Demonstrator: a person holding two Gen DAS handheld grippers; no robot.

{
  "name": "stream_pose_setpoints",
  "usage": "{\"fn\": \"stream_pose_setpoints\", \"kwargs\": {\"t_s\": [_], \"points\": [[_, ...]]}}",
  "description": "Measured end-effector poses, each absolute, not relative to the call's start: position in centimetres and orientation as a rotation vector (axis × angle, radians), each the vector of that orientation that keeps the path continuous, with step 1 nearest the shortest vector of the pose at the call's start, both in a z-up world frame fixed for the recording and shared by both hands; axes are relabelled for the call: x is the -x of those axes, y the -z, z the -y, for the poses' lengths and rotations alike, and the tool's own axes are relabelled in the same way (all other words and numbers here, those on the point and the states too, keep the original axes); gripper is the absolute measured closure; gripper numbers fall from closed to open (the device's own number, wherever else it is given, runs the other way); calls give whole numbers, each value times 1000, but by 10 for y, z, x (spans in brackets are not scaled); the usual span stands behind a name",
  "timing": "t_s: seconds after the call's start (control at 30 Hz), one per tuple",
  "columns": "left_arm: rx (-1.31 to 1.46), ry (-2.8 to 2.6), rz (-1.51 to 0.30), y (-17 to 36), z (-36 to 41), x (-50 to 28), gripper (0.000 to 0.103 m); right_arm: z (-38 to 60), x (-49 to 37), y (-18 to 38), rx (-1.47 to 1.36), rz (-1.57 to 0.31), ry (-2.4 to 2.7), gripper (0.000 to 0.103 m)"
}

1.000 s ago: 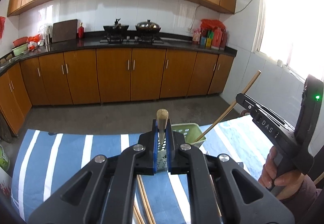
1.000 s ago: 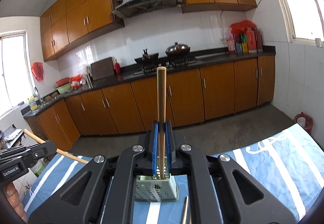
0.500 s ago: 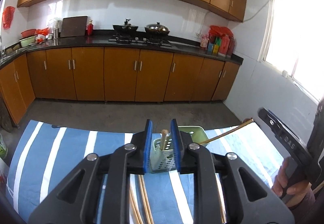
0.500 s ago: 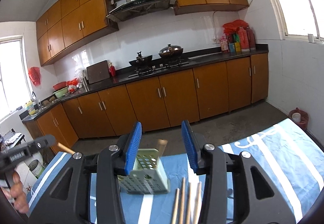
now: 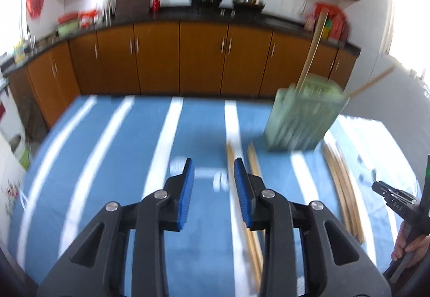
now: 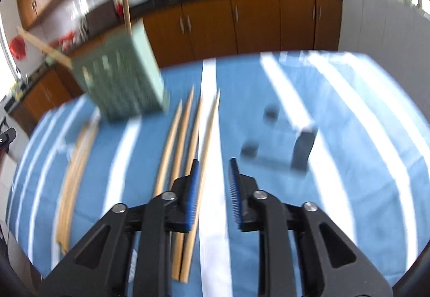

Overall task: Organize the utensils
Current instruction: 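Grasp another chopstick with the right gripper while the left gripper grasps one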

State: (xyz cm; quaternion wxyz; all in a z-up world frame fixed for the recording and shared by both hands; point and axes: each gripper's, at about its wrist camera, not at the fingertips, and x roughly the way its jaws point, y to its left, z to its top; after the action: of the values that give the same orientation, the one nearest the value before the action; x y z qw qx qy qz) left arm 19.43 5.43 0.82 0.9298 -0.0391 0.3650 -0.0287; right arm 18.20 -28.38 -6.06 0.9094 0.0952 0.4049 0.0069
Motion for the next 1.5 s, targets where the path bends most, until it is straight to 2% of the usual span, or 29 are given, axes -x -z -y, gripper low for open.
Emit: {"fn": "stream_pose_setpoints", "kwargs": {"t_s": [0.13, 0.37, 0.4, 0.47, 0.5, 0.67, 0.83, 1.33, 1.4, 1.5], "points": [[105, 66, -813, 25, -55, -189, 72, 274, -181, 83, -211, -883, -24, 83], [130, 91, -854, 48, -47, -189, 72, 266, -185, 85, -181, -902, -39, 83], [130, 98, -859, 49, -45, -190, 72, 264, -185, 87, -162, -896, -34, 85], [125, 106, -868, 51, -41, -191, 72, 261, -186, 89, -120, -889, -16, 95], [124, 111, -871, 54, -39, -191, 72, 262, -186, 90, -107, -887, -1, 96], [102, 149, -898, 65, -27, -190, 74, 285, -189, 90, -148, -878, 108, 96], [58, 159, -934, 77, -15, -189, 85, 294, -190, 91, -152, -875, 130, 96], [-6, 123, -949, 89, -1, -190, 88, 294, -188, 91, -150, -868, 120, 95], [-8, 109, -938, 89, -1, -191, 93, 294, -186, 92, -158, -865, 115, 95], [-2, 89, -925, 90, -5, -195, 95, 291, -184, 92, -141, -860, 105, 95]]}}
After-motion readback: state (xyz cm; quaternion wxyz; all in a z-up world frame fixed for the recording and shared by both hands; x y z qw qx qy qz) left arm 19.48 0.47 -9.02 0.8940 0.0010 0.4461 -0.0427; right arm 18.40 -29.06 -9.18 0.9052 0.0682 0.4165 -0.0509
